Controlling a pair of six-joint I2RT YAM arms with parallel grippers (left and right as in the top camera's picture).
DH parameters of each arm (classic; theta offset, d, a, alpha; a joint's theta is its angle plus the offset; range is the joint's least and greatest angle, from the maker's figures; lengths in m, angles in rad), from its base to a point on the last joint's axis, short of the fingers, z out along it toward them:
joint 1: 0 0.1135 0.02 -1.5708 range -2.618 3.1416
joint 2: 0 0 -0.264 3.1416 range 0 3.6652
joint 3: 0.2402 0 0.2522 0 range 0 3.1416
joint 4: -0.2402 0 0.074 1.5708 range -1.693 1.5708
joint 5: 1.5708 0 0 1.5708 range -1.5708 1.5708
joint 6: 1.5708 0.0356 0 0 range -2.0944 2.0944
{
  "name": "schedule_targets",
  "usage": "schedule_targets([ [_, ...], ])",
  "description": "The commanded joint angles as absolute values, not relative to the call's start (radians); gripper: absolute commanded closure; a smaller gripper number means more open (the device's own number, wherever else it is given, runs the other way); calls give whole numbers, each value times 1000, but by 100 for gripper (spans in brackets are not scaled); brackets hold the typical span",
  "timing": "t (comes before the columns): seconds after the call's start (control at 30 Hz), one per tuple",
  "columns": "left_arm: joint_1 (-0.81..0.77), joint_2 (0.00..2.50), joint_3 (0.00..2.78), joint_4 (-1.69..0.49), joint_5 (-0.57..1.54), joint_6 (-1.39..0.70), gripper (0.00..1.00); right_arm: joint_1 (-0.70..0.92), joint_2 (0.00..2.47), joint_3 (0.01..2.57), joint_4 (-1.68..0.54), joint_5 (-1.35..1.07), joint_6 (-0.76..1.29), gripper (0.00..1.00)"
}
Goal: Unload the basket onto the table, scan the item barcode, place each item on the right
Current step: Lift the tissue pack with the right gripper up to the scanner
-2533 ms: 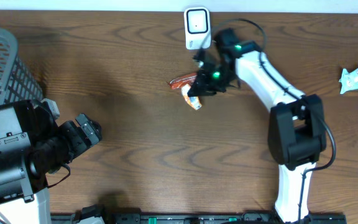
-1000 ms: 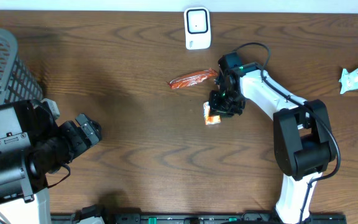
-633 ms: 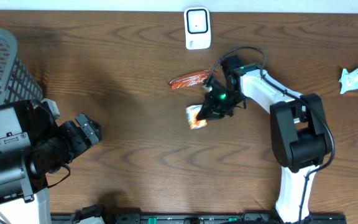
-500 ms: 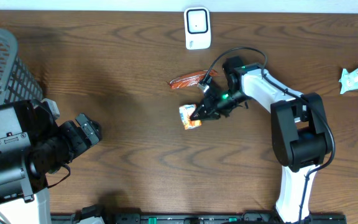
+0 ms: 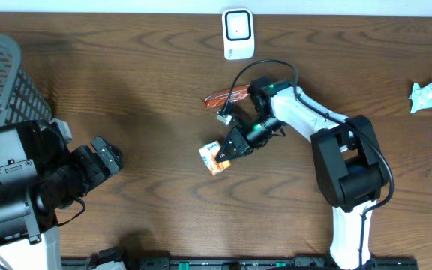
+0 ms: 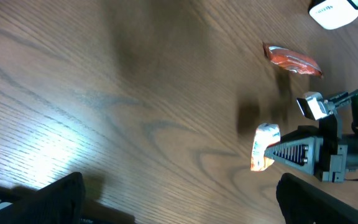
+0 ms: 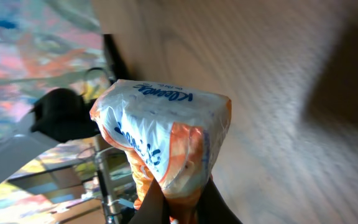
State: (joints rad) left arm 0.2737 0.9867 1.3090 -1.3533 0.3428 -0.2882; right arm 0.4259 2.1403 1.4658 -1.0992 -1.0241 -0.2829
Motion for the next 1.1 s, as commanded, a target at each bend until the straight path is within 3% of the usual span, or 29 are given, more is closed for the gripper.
schedule_targets([
  [0.0,273,986,1313,-1354,355,-290,2,453,2137,1522,-1096,-934,-203,99],
  [0.1,273,986,1313,-1354,355,-290,2,474,2137,1594,-1093,-772,-60,99],
  [0.23,273,986,1313,-1354,355,-290,2,494,2137,1759,-1135,-308,240,99],
  [0.37,273,986,1313,-1354,355,-290,2,512,2137,1991,-1192,40,389,99],
  [0.5,273,986,1313,-1354,355,-290,2,521,2137,2118,-1067,405,459,99],
  [0.63,273,986,1313,-1354,355,-290,2,510,2156,2119,-890,517,447,99],
  [1.07,273,986,1313,-1354,355,-290,2,490,2299,2119,-483,545,326,99],
])
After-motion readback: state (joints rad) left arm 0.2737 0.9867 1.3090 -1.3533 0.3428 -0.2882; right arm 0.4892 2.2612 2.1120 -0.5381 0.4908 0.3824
